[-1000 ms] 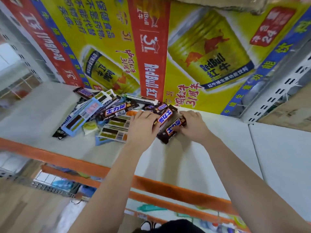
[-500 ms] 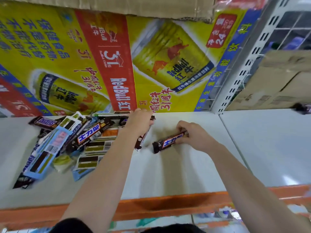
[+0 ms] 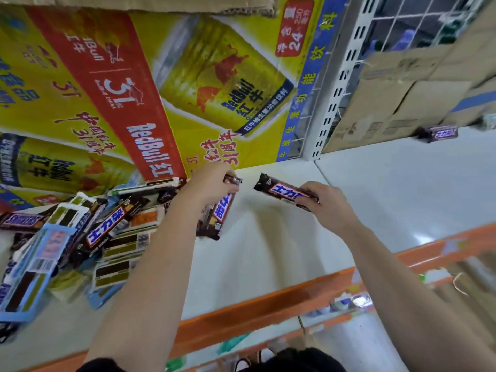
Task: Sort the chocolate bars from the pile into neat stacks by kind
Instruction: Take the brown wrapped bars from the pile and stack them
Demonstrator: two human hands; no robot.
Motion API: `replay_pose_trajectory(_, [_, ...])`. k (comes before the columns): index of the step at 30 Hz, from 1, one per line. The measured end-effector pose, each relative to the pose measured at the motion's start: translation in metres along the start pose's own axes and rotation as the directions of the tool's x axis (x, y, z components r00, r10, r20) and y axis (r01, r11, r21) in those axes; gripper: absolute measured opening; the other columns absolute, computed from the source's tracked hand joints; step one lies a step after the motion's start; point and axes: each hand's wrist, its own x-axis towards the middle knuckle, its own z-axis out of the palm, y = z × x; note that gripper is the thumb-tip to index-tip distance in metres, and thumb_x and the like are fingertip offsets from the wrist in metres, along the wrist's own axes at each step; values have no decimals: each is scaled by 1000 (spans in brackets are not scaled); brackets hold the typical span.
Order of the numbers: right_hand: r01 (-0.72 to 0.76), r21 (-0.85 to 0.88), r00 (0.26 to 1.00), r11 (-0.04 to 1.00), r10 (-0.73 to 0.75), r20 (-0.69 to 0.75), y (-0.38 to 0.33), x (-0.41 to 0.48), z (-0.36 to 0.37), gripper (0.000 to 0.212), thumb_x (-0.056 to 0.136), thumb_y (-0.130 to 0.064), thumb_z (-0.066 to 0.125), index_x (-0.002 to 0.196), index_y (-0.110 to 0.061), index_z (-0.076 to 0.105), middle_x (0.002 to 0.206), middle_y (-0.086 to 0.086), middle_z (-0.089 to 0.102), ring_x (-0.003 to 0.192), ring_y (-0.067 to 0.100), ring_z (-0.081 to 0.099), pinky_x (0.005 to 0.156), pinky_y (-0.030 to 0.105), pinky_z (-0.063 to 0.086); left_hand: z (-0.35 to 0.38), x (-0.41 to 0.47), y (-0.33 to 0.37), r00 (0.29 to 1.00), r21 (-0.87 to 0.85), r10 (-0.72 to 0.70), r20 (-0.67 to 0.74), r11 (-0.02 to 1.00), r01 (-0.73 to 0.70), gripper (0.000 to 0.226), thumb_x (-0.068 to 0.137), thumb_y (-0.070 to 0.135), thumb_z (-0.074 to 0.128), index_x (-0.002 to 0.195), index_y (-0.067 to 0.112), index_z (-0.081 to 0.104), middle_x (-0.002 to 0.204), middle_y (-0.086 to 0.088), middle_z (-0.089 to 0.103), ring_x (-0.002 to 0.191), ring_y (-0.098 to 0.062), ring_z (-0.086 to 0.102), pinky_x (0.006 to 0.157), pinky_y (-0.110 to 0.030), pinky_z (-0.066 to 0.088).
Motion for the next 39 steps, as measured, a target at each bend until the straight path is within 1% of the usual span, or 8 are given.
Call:
replay_pose_trajectory(4, [-80,22,983,997,82,-164,23,-21,-19,9,89,-17,60,94,-14,67,79,2,64,73,22,53,57,23,28,8,-3,32,995,-306,30,-97,950,-59,20,83,17,70,96,16,54,101,-6,61,86,-25,63,72,-41,56])
replay_pose_trajectory(9, [-132,1,961,991,128,-247,62,-44,-58,11,89,-16,59,95,-11,67,85,5,66,78,24,56,61,25,28,45,-8,83,997,-707,29,-73,704,-72,27,85,2,64,105,17,54,100,-16,61,84,-26,67,66,-36,59])
replay_pose_trajectory(15, [-168,-3,939,986,159,-305,124,-64,-124,15,87,-19,65,96,-10,71,78,1,65,71,19,55,56,17,33,104,1,157,999,-807,-9,-47,590,-33,19,85,-2,63,88,16,59,86,-4,60,74,-16,67,68,-33,60])
replay_pose_trajectory(24, [-155,-53,959,986,138,-249,258,-90,-236,14,88,-20,63,97,-12,71,88,6,71,73,16,55,56,17,32,187,32,294,995,-862,-100,-23,506,31,13,81,4,70,85,14,64,82,-1,67,72,-14,70,63,-28,59])
replay_pose_trajectory(28, [-139,-74,964,987,118,-239,307,-87,-275,15,89,-16,62,100,-10,70,92,7,71,78,19,57,62,20,29,215,53,343,993,-865,-113,-27,500,33,12,80,3,71,85,11,64,83,-6,67,75,-17,69,64,-29,58])
replay_pose_trajectory(31, [-146,-64,960,987,126,-252,337,-78,-295,15,88,-14,63,101,-8,66,83,2,63,69,14,51,56,11,33,232,76,369,994,-846,-107,2,530,58,14,78,3,73,84,10,62,87,-10,66,82,-22,69,65,-31,58])
replay_pose_trajectory(35, [-161,-45,950,986,142,-279,373,-55,-314,13,85,-15,67,96,-8,66,79,0,62,68,15,52,55,2,35,253,109,395,997,-766,-71,-18,642,31,18,74,10,78,80,16,63,91,-12,67,86,-24,68,68,-35,58])
replay_pose_trajectory(39, [-134,-34,954,990,120,-274,401,-25,-329,11,83,-15,69,92,-9,69,80,2,67,71,15,56,57,13,35,270,145,410,997,-639,-35,-65,769,-15,20,68,21,83,80,23,66,83,0,70,78,-18,64,73,-37,53])
